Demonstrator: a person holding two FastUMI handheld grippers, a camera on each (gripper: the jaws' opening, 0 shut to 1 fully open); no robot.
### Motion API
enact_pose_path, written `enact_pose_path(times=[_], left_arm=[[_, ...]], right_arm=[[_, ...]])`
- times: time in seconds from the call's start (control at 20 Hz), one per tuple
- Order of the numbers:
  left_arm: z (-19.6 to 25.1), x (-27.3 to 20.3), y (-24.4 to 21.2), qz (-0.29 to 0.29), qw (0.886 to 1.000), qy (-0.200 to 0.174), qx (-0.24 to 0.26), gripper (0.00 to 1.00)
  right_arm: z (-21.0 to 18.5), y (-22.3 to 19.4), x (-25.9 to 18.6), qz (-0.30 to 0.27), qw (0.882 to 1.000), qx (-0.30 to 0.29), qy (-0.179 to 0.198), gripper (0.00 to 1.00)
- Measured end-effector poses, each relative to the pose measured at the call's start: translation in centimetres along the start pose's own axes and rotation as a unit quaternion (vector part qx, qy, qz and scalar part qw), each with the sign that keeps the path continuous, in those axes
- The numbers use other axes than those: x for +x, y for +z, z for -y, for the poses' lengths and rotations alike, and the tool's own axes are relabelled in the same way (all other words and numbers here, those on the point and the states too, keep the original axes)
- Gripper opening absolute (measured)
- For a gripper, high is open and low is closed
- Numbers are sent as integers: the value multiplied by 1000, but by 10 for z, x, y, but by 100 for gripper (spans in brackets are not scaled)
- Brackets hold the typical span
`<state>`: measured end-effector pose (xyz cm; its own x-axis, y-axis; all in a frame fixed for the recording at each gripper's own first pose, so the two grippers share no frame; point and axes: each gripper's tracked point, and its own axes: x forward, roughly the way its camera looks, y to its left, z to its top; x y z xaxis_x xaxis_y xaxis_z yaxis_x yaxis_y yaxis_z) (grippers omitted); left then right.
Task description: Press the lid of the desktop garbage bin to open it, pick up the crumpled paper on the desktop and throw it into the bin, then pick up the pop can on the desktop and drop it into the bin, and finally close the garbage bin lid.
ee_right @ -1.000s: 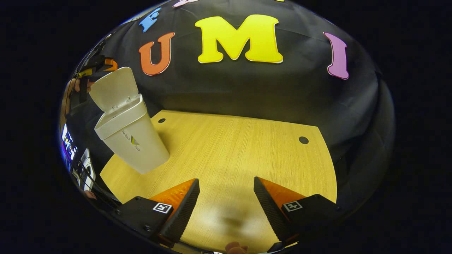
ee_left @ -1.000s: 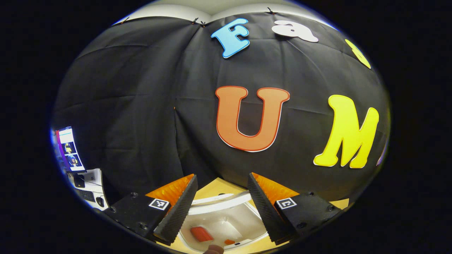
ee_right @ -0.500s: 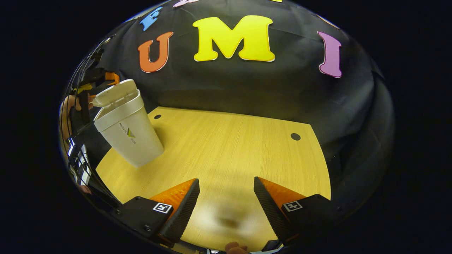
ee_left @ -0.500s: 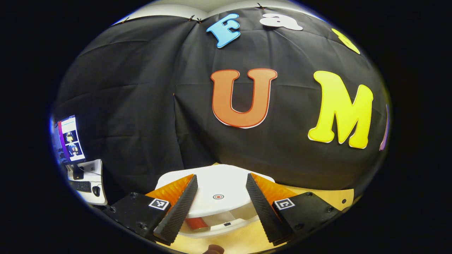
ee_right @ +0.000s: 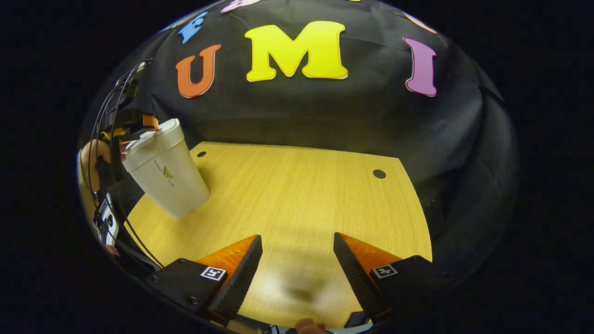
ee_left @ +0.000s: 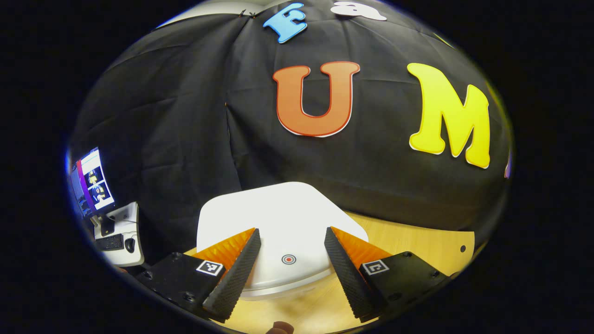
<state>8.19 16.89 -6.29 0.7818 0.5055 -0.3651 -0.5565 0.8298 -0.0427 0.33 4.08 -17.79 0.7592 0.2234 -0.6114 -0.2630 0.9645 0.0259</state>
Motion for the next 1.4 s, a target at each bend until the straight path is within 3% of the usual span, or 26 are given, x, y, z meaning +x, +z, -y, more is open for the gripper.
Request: enact_pose_path(times=[0.25, 0.55, 0.9, 1.3, 1.4], left_arm=[[0, 2, -8, 6, 1000, 7, -17, 94], [1, -1, -1, 69, 998, 5, -6, 94], [6, -29, 0, 73, 995, -73, -9, 93], [40, -92, -26, 69, 981, -183, 21, 93], [53, -110, -36, 63, 975, -213, 25, 93]], right_arm=[[-15, -4, 0, 0, 1000, -2, 15, 95], [-41, -6, 5, -6, 999, -17, 37, 95], [-53, 35, -7, 63, 997, -22, 31, 98], [-28, 92, -36, 164, 986, 2, -32, 94], [-21, 102, -43, 186, 981, 10, -49, 98]])
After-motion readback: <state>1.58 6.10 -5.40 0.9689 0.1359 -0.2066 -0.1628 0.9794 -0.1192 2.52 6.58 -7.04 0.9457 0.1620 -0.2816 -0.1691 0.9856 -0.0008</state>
